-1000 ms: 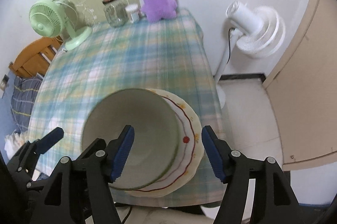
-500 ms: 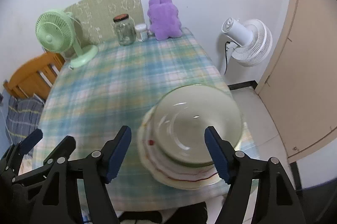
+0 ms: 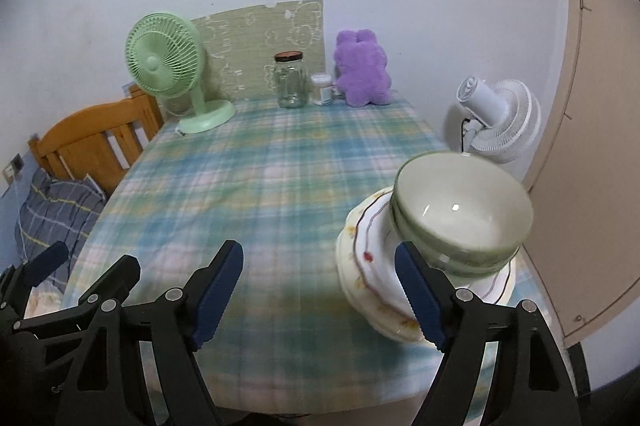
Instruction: Organize plates and bowls
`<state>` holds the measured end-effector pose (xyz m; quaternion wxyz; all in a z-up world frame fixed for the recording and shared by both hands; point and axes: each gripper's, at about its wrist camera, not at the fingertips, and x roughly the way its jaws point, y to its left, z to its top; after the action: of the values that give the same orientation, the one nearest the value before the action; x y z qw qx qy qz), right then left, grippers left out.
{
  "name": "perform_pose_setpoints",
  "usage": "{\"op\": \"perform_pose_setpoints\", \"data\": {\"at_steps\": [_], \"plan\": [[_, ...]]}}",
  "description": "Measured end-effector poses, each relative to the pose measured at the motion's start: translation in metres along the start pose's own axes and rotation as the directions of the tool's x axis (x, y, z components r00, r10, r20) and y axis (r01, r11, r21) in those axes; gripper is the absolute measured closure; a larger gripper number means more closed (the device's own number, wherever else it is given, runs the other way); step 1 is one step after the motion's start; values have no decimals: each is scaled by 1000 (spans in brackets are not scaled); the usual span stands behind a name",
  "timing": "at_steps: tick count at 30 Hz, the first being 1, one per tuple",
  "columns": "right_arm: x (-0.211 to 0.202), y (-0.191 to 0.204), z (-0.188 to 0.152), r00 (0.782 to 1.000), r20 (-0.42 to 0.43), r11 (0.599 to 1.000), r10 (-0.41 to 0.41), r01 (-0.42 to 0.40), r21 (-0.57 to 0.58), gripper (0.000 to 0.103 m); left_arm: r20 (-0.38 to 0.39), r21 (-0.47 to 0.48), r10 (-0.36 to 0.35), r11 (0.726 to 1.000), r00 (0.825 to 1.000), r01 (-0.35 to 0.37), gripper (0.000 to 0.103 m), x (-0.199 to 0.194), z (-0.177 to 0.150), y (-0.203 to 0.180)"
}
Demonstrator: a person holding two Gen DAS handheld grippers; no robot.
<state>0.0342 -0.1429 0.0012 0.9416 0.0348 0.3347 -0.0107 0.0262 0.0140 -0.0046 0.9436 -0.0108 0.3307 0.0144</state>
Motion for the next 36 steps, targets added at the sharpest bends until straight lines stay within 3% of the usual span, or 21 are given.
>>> {"op": "perform_pose_setpoints", "data": {"at_steps": [4, 16, 36], "plan": [[-7, 9, -15, 999, 31, 1000, -8, 8, -14, 22, 18, 15, 37, 999, 999, -37, 3, -9, -9, 6], [-29, 22, -34, 997, 79, 1000, -9, 11, -23, 17, 52, 10, 37, 999, 998, -37, 3, -29, -23, 19], [-41, 24, -29, 995, 97, 999, -28, 31, -22, 15, 92, 5, 28, 1000, 995, -28, 2, -39, -16, 19]]}}
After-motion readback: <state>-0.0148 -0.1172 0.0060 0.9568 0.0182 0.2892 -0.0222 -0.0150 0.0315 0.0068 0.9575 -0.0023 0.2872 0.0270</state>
